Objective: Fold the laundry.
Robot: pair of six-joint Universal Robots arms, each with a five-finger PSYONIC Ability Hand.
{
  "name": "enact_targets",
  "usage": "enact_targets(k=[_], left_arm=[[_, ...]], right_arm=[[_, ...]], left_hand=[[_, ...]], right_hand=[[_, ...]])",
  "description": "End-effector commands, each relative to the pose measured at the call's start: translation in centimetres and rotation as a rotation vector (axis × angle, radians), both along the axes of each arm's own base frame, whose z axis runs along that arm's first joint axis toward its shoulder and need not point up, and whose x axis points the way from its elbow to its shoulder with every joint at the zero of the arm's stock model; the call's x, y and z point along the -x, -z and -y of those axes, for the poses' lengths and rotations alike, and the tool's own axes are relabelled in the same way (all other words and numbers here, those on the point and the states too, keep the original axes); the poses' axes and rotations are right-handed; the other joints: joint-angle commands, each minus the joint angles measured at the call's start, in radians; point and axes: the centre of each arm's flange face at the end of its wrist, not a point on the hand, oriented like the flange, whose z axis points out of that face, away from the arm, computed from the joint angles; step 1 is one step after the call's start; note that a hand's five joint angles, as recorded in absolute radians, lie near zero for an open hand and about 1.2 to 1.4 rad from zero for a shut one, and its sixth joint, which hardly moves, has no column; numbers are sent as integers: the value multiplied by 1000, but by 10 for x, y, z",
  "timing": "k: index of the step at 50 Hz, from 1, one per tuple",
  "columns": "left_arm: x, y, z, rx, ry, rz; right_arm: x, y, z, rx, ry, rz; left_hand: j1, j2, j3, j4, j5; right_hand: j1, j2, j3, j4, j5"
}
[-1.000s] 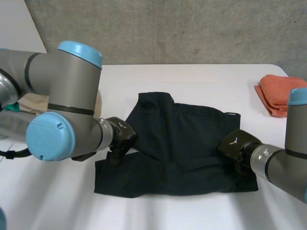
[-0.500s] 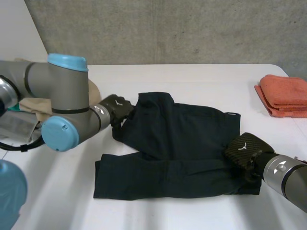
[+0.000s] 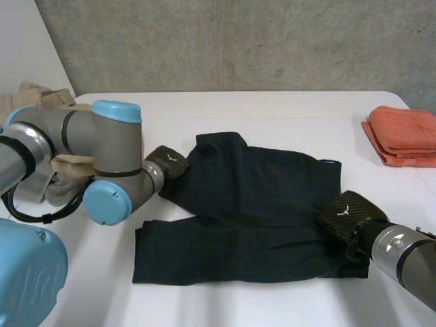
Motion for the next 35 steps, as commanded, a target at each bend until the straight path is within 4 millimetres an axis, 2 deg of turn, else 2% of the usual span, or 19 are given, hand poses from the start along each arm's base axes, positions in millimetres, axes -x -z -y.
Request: enact_targets(k=[1, 6, 13, 16, 17, 20, 21, 24, 25, 27, 28, 31, 35], left_arm=[[-12, -5, -11, 16, -107, 97], [-18, 0, -18, 23, -175, 163], [-12, -3, -23, 41, -174, 157], [-11, -13, -25, 53, -168, 132], [-12, -23, -25, 65, -176, 108], [-16, -38, -27, 77, -197, 66], [-20, -50, -31, 80, -212, 36], [-26, -64, -41, 70, -217, -6], [-30, -71, -50, 54, -204, -29], [-33, -75, -62, 22, -181, -47], [-34, -76, -74, -13, -144, -62], [-36, -72, -91, -75, -88, -75], [-35, -51, -115, -191, 0, -61]], right_arm=[[-1, -2, -3, 1, -3, 5], [-5, -1, -7, 2, -22, 3], [-5, 0, -8, 0, -26, -4], [-5, 0, -7, 4, -21, -5], [-4, -1, -6, 5, -14, -5], [-2, -2, -4, 7, -5, 0], [-2, -2, -4, 8, -4, -1], [-2, -2, -3, 9, -2, 0], [-2, -2, -3, 9, -2, 0], [-2, -2, -3, 7, -2, 0], [-2, -2, -3, 7, 0, 0], [-2, -2, -3, 9, -2, 0], [-2, -3, -3, 14, -1, 3]], left_hand=[[240, 202, 210, 202, 243], [240, 202, 210, 202, 243], [211, 174, 182, 174, 214], [-246, -283, -276, -283, -243], [-370, -407, -399, -407, -367], [-546, -583, -576, -583, -543], [-675, -712, -704, -712, -672], [-688, -725, -717, -725, -685], [-688, -725, -717, -725, -685], [-685, -722, -714, -722, -682], [-688, -725, -717, -725, -685], [-688, -725, -717, -725, -685], [-659, -696, -688, -696, -656]], right_hand=[[277, 237, 196, 197, 204], [277, 237, 196, 197, 204], [277, 237, 196, 197, 204], [277, 237, 196, 197, 204], [277, 237, 196, 197, 204], [277, 237, 196, 197, 204], [277, 237, 196, 197, 204], [277, 237, 196, 197, 204], [277, 237, 196, 197, 204], [277, 237, 196, 197, 204], [277, 237, 196, 197, 204], [277, 237, 196, 197, 204], [277, 237, 196, 197, 204]])
